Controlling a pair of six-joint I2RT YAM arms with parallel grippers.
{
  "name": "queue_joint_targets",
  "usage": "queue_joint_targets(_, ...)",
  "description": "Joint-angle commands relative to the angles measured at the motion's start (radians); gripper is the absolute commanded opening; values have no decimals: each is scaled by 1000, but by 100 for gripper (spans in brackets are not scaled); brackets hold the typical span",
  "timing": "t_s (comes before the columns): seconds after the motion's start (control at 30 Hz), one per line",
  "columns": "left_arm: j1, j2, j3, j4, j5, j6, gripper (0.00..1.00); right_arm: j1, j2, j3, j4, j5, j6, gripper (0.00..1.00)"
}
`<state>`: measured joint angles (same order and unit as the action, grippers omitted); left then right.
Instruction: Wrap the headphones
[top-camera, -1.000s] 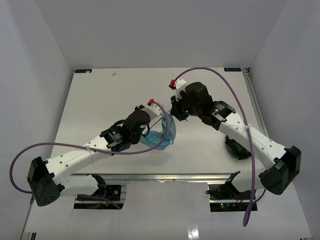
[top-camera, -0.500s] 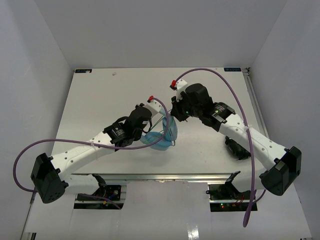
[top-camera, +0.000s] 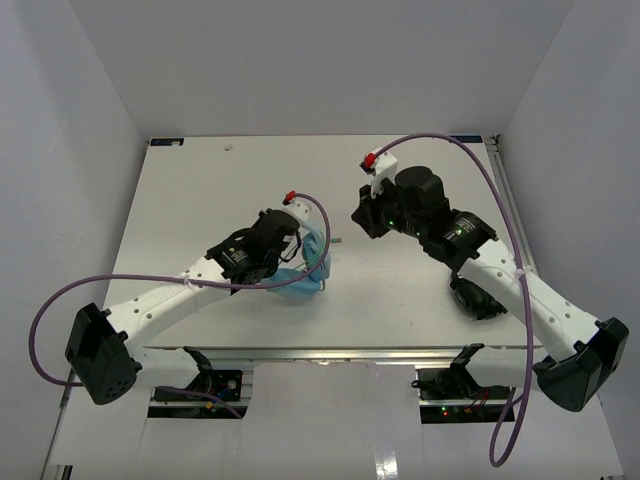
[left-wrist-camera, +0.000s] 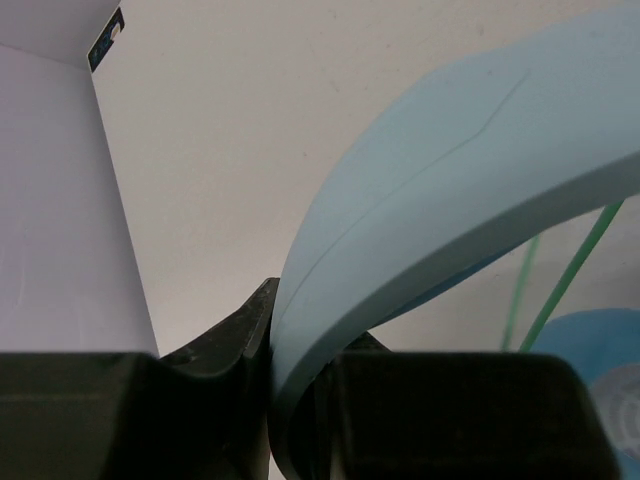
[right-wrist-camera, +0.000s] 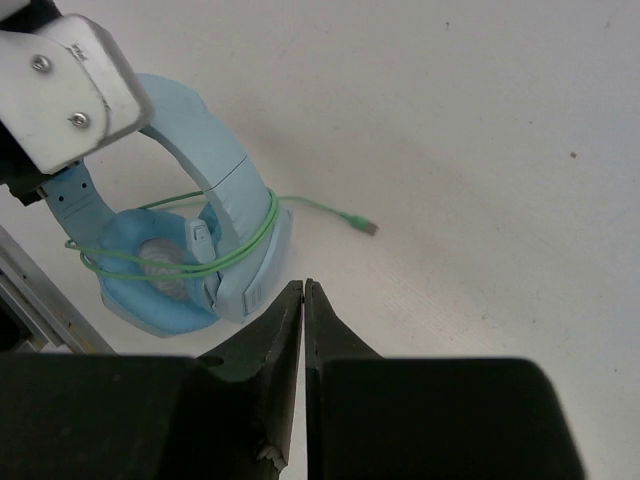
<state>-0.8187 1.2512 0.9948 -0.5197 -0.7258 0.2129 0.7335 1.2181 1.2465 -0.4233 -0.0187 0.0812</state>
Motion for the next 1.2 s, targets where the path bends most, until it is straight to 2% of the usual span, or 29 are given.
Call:
queue_joint_targets(0.0,5,-17,12,-23,-67,-27,0,1,-19,2,38,-9,4,8)
queue_joint_targets(0.23,6,0,7,-27,-49,-31,0,6,-12,-109,135,2,6,8)
queue_joint_targets(0.37,6,3,1,-36,-28,-45,0,4,20,-168,204,14,46,17)
queue_joint_targets(0.47,8,-13,15,-42,0,-59,0,5,44,-190,227,23,65,28)
queue_joint_targets(0.6,29,-53,61,-55,105,-121,0,2,20,-238,285,-9,58,40)
queue_joint_targets(0.8,101,-115,130,-42,308,-211,0,-8,-126,-288,288,23,29,44)
queue_joint_targets(0.97,115,-119,183,-51,364,-281,0,-23,-260,-319,281,96,42,46)
queue_joint_targets(1.17,130,-135,223,-49,420,-338,0,-29,-386,-398,293,55,32,48)
